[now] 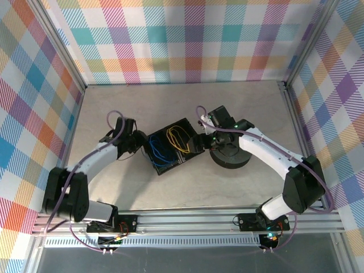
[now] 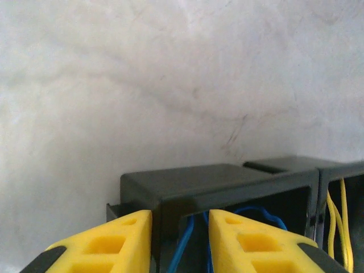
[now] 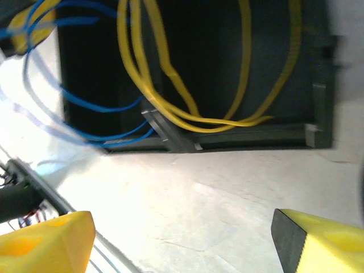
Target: Wrap the cables
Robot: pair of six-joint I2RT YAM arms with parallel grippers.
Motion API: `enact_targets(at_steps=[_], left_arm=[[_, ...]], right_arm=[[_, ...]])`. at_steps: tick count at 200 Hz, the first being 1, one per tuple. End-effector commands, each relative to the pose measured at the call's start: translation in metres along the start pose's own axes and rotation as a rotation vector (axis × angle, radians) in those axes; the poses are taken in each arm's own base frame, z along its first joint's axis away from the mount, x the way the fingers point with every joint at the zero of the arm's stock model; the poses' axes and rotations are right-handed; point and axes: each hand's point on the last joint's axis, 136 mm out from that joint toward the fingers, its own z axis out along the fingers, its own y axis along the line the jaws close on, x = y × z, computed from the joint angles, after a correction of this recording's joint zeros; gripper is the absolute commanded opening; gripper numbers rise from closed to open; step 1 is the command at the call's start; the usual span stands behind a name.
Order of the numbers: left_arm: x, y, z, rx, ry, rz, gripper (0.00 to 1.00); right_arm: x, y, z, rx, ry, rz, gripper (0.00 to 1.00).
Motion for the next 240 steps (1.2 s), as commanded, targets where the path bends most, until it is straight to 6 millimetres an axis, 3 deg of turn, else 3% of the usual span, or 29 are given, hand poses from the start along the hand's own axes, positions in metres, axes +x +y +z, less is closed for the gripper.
enact_targets(at_steps=[1,26,41,62,86,102,132,160,213,240], left_arm=[[-0.036,-0.034,0.009,0.066,-0.066,0.071,0.32],[-0.057,-0.046,0.025,0.086,-0.053,0.084,0.35],[-0.061,-0.049,0.024,0.113,-0.036,0.08,0.4],[-0.063,-0.045,0.002,0.105,-0.067,0.105,0.57],[-0.061,-0.031,-0.039,0.06,-0.137,0.127,0.77],[-0.053,-0.007,-0.063,-0.005,-0.162,0.115,1.0],[-0.037,0.014,-0.101,-0.015,-0.205,0.092,1.0],[-0.02,0.029,-0.121,-0.002,-0.205,0.057,1.0],[0.002,0.057,-0.123,-0.038,-0.186,0.036,1.0],[0.005,0.06,-0.12,-0.006,-0.213,0.026,1.0]], right_arm=[[-0.018,0.036,0.001,-0.123,-0.03,-0.041,0.81],[-0.024,0.045,0.006,-0.124,-0.026,-0.043,0.78],[-0.027,0.049,0.008,-0.13,-0.03,-0.041,0.76],[-0.035,0.058,0.01,-0.159,-0.04,-0.041,0.72],[-0.046,0.066,0.015,-0.181,-0.046,-0.052,0.65],[-0.054,0.072,0.02,-0.196,-0.042,-0.063,0.61],[-0.067,0.085,0.036,-0.235,-0.011,-0.081,0.59],[-0.072,0.1,0.056,-0.231,0.034,-0.125,0.57],[-0.068,0.117,0.085,-0.195,0.092,-0.163,0.5],[-0.066,0.121,0.095,-0.193,0.112,-0.163,0.45]])
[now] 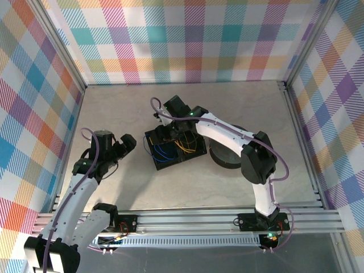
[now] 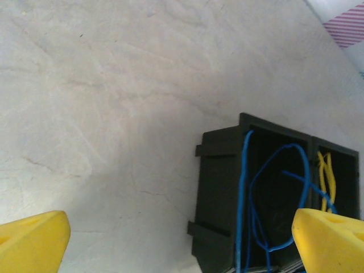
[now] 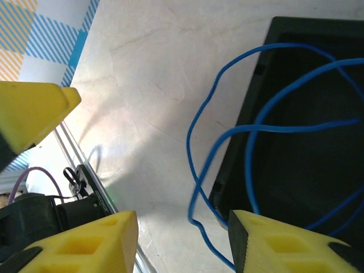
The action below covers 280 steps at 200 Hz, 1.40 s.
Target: Wrap the cables
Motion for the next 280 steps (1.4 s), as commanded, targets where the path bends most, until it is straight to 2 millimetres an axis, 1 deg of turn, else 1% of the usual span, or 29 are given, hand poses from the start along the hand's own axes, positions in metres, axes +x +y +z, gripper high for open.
enact_targets(at_steps=[1,16,26,38,51,75,83,90,111,129,146,147,151,165,181,195,199,210,225,250,262,280], left_arm=[[0.002,0.008,-0.001,0.003,-0.027,-0.029,1.0],[0.003,0.006,0.0,0.039,-0.041,-0.029,1.0],[0.003,0.007,-0.001,0.031,-0.04,-0.03,1.0],[0.004,0.006,-0.001,0.031,-0.029,-0.025,1.0],[0.007,0.004,0.003,0.031,0.002,-0.021,1.0],[0.016,-0.01,0.015,0.088,0.078,-0.019,1.0],[0.018,-0.016,0.02,0.118,0.096,-0.025,1.0],[0.02,-0.021,0.024,0.142,0.11,-0.03,1.0],[0.02,-0.031,0.03,0.188,0.123,-0.047,1.0],[0.019,-0.035,0.033,0.2,0.13,-0.058,0.99],[0.022,-0.036,0.036,0.201,0.152,-0.067,0.95],[0.019,-0.039,0.036,0.214,0.141,-0.065,0.95],[0.017,-0.042,0.036,0.227,0.132,-0.066,0.94],[0.018,-0.042,0.038,0.23,0.134,-0.073,0.92],[0.019,-0.04,0.038,0.23,0.133,-0.077,0.9],[0.019,-0.041,0.037,0.234,0.132,-0.076,0.89],[0.019,-0.041,0.037,0.235,0.133,-0.075,0.89],[0.019,-0.042,0.036,0.24,0.133,-0.073,0.89],[0.02,-0.044,0.035,0.25,0.14,-0.072,0.89],[0.02,-0.049,0.033,0.265,0.155,-0.068,0.86],[0.021,-0.054,0.032,0.282,0.172,-0.068,0.82],[0.019,-0.059,0.031,0.296,0.179,-0.062,0.79]], right_arm=[[0.003,0.001,0.006,0.007,0.032,-0.003,0.44],[0.003,0.001,0.011,0.009,0.043,0.003,0.42],[0.003,0.002,0.013,0.008,0.046,0.006,0.41],[0.003,0.003,0.016,0.01,0.051,0.005,0.38],[0.003,0.003,0.018,0.016,0.056,0.012,0.34],[0.002,0.0,0.018,0.035,0.055,0.024,0.24],[0.002,-0.002,0.018,0.043,0.054,0.027,0.19],[0.002,-0.003,0.017,0.052,0.053,0.032,0.17],[0.003,-0.008,0.016,0.082,0.051,0.038,0.17],[0.003,-0.01,0.019,0.087,0.054,0.042,0.29],[0.002,-0.009,0.021,0.077,0.057,0.046,0.3],[0.002,-0.009,0.022,0.077,0.059,0.047,0.3],[0.002,-0.009,0.022,0.076,0.058,0.048,0.28],[0.0,-0.01,0.022,0.082,0.054,0.047,0.22],[0.0,-0.011,0.022,0.09,0.051,0.047,0.11],[0.0,-0.012,0.021,0.098,0.049,0.048,0.02],[-0.001,-0.013,0.02,0.102,0.048,0.049,0.0],[-0.001,-0.013,0.016,0.112,0.04,0.045,0.0],[-0.003,-0.01,0.006,0.123,0.018,0.035,0.0],[-0.006,0.005,-0.022,0.114,-0.048,-0.002,0.0],[-0.008,0.016,-0.037,0.091,-0.091,-0.03,0.0],[-0.007,0.025,-0.048,0.069,-0.117,-0.046,0.0]])
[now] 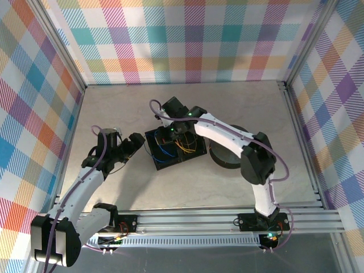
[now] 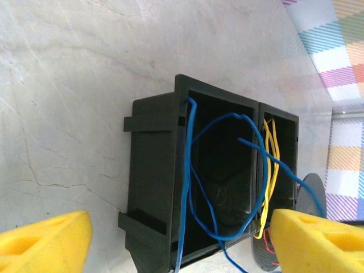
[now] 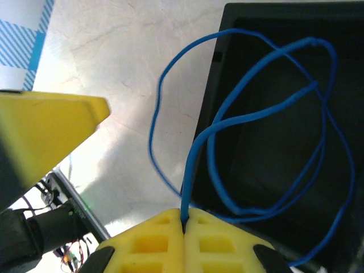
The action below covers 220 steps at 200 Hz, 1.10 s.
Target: Wrap the cables
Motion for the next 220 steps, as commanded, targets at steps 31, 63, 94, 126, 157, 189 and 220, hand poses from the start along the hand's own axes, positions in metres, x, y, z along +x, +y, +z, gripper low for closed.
enact_targets(at_steps=[31,63,94,126,157,189,220], left_arm=[[-0.007,-0.018,0.003,0.034,0.033,0.024,0.76],[0.0,-0.02,0.016,0.037,0.105,0.032,0.7],[0.004,-0.027,0.021,0.052,0.12,0.046,0.48],[-0.002,-0.02,0.013,0.001,0.076,0.049,0.04],[-0.016,-0.018,-0.014,-0.064,0.008,0.096,0.0],[-0.036,-0.025,-0.051,-0.118,-0.064,0.16,0.0],[-0.051,-0.036,-0.076,-0.084,-0.121,0.139,0.0]], right_arm=[[-0.01,0.029,-0.038,-0.075,-0.105,-0.069,0.0],[-0.008,0.028,-0.037,-0.081,-0.108,-0.064,0.0],[-0.006,0.028,-0.041,-0.08,-0.114,-0.065,0.0],[-0.003,0.027,-0.059,-0.049,-0.154,-0.073,0.0],[0.005,0.01,-0.1,0.017,-0.249,-0.066,0.0],[0.022,-0.02,-0.169,0.11,-0.42,-0.044,0.0],[0.048,-0.054,-0.239,0.17,-0.603,0.026,0.0]])
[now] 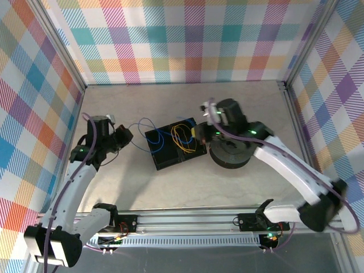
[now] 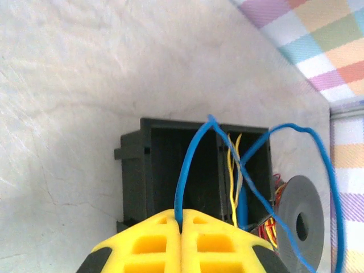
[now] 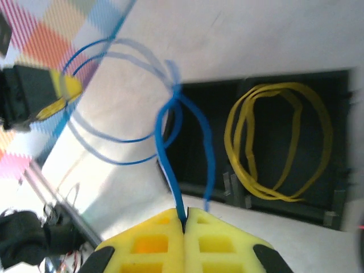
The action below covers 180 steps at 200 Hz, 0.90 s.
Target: Wrap the cables
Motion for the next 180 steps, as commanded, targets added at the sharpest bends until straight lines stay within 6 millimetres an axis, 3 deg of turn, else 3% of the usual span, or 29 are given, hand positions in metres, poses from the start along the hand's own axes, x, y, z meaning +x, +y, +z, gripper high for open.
enact_targets(at_steps=[1,26,56,69,98,125,146,180], left_arm=[[-0.007,0.01,-0.018,-0.043,-0.029,-0.001,0.0],[-0.008,-0.023,-0.019,0.122,0.003,0.012,0.0],[0.007,-0.062,-0.005,0.325,0.13,0.038,0.0],[0.016,-0.068,0.002,0.341,0.17,0.059,0.0],[0.031,-0.05,0.019,0.229,0.201,0.067,0.22],[0.029,-0.026,0.016,0.101,0.162,0.076,0.43],[0.027,-0.019,0.003,0.064,0.128,0.092,0.47],[0.021,-0.033,-0.023,0.114,0.083,0.098,0.52]], right_arm=[[-0.008,-0.027,-0.042,0.066,-0.13,0.021,0.0],[-0.005,-0.03,-0.06,0.022,-0.164,0.042,0.0],[-0.008,-0.016,-0.052,-0.064,-0.144,0.052,0.0],[-0.011,-0.016,-0.048,-0.066,-0.136,0.06,0.0],[-0.016,-0.019,-0.041,-0.05,-0.116,0.066,0.0],[-0.017,-0.021,-0.039,-0.035,-0.1,0.062,0.0],[-0.016,-0.023,-0.036,-0.027,-0.088,0.062,0.0],[-0.015,-0.024,-0.03,-0.03,-0.076,0.065,0.0]])
